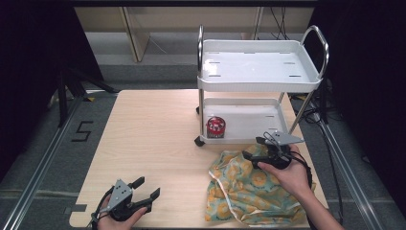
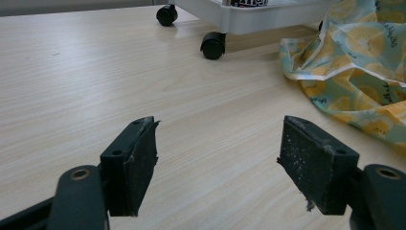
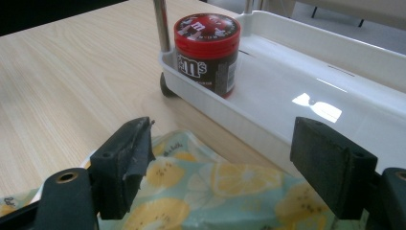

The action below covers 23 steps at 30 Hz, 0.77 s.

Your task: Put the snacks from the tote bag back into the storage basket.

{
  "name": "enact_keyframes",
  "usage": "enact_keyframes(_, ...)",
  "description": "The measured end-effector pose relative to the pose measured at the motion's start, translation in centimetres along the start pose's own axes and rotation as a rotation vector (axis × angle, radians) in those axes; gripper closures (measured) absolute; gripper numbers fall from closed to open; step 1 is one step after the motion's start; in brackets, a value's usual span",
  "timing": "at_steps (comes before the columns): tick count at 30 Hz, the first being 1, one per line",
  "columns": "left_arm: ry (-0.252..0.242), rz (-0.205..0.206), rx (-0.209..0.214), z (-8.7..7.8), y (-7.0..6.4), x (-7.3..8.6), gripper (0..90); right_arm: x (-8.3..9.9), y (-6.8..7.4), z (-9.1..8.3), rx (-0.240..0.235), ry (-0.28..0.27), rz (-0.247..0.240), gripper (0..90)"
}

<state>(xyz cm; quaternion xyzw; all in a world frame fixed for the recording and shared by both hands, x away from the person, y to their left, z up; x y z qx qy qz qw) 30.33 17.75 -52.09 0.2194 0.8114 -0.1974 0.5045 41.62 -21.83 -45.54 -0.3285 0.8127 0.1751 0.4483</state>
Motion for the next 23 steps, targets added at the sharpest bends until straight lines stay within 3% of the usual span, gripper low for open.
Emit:
enact_keyframes(7,0.002,-0.001,-0.001,0.1,0.0,0.0,28.2,1.6,0.5,-0.7,-0.004,-0.020,0.024,23.7)
enact_keyframes(9,0.006,-0.004,-0.004,0.1,-0.1,0.1,28.3,2.1,0.5,-0.8,-0.005,-0.026,-0.005,23.8)
enact_keyframes(10,0.005,-0.002,-0.004,0.1,-0.1,0.0,28.3,2.3,0.8,-0.9,-0.005,-0.028,0.016,24.1)
enact_keyframes(12,0.001,-0.003,0.000,0.1,-0.1,0.0,28.3,2.7,0.8,-1.0,-0.005,-0.040,-0.004,25.4)
enact_keyframes(15,0.003,0.001,0.004,0.2,0.0,0.1,28.3,3.0,1.0,-1.2,0.010,-0.076,-0.003,26.0)
enact_keyframes(16,0.001,0.001,0.005,0.2,-0.1,0.1,28.3,3.1,1.2,-1.1,0.009,-0.096,0.022,26.2)
enact_keyframes(17,-0.003,-0.002,0.007,0.2,-0.1,0.0,28.3,3.4,1.3,-1.0,0.014,-0.082,0.001,26.0)
enact_keyframes(23,0.000,0.006,0.016,0.2,-0.1,0.1,28.3,3.8,1.4,-1.2,0.016,-0.080,0.022,26.0)
Point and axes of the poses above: each handheld gripper's, and its own axes: z roughly forward along the jaws, x roughly out of its underside, y roughly to its left, the point moved 5 cm from there along z, roughly forward along the jaws, and after that the axes turned 3 degrees about y, right-handed, at the moved point
